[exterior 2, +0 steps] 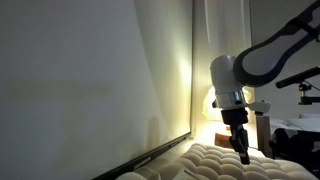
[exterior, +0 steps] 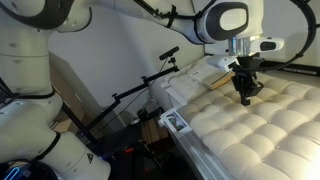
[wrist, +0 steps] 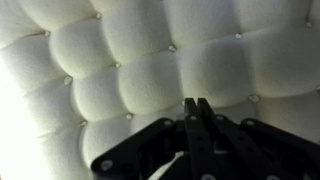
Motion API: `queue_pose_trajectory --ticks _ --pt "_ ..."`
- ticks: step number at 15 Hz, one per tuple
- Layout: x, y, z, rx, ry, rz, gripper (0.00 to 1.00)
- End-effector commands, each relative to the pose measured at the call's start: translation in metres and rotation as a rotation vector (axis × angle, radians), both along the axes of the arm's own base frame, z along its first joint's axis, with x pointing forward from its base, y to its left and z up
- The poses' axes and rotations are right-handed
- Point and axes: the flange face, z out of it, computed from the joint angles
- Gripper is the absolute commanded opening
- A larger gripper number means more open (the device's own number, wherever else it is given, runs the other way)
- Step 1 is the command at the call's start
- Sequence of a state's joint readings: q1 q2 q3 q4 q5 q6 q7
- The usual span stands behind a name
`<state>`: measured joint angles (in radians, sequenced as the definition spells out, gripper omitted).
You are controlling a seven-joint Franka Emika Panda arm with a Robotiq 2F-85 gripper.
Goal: Move the white cushion away from you
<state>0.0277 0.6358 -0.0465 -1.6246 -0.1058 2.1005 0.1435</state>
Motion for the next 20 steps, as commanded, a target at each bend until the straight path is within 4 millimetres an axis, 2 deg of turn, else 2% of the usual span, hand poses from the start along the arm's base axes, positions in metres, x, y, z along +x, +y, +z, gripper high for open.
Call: queue_pose_trajectory --ticks 1,6,9,14,16,18,20 --pt "-0.003 0.008 0.017 -0.035 0.052 -0.002 0.09" --pt "-0.002 0.011 0.024 -0.041 0.054 0.009 0.08" --pt "0.001 0.006 0.011 -0.049 0.078 -0.007 0.08" --pt "0.012 -0.005 -0.042 -0.077 0.152 -0.055 0.08" --pt "0.016 -0.006 -0.056 -0.078 0.162 -0.055 0.08" --pt "0.021 -0.003 -0.056 -0.072 0.159 -0.047 0.08" --pt "0.025 0.002 -0.046 -0.074 0.143 -0.043 0.08"
